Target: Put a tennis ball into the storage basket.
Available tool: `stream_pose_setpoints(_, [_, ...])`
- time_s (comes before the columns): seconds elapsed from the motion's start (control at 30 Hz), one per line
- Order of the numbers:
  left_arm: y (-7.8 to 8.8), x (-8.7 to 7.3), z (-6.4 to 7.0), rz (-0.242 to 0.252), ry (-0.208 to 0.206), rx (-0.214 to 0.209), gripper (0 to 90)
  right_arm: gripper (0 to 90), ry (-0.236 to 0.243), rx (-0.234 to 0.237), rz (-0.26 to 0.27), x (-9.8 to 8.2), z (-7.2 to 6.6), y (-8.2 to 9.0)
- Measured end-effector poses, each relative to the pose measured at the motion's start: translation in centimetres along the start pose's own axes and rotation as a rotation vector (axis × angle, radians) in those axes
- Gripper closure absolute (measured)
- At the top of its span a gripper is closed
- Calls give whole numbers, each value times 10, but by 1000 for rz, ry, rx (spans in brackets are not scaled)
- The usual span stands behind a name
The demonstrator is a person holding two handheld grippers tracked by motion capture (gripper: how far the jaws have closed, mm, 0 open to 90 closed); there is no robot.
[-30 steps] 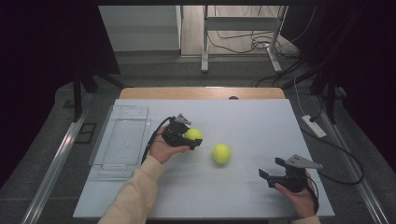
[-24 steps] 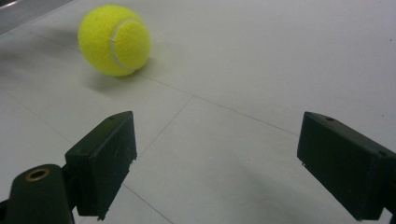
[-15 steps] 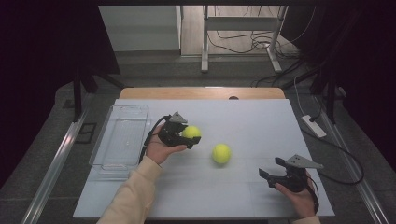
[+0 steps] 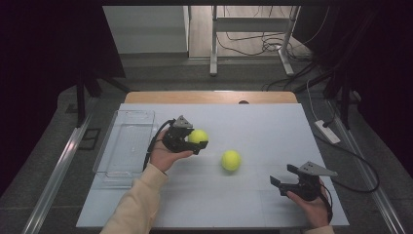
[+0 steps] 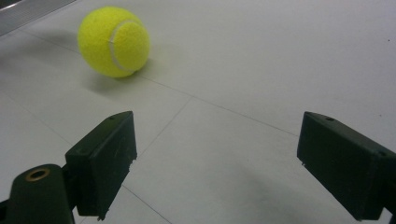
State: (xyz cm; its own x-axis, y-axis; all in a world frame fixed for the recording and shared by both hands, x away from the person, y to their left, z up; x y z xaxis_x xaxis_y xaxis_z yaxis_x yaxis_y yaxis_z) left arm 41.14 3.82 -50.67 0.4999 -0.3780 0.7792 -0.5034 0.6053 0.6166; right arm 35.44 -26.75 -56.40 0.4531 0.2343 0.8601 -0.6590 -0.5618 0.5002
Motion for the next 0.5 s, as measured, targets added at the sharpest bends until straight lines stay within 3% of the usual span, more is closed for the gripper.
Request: stream_pose_setpoints(0.5, [12,3,-4,43,15,4,277,117,-1,-2,-1,0,1,0])
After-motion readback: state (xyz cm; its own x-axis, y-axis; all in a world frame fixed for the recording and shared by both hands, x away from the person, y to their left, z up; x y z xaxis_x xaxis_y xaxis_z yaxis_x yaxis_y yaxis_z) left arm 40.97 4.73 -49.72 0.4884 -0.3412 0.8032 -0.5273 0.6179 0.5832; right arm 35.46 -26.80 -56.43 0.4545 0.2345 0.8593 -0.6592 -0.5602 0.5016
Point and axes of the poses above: each handheld gripper's, and its own axes: y roughly backward along the jaws, x roughly out of its top, z roughly to its right, the point moved 10 cm from there along -y, roughly forward along the jaws, and after that the axes turned 1 degree about z, right-handed, at the moved point
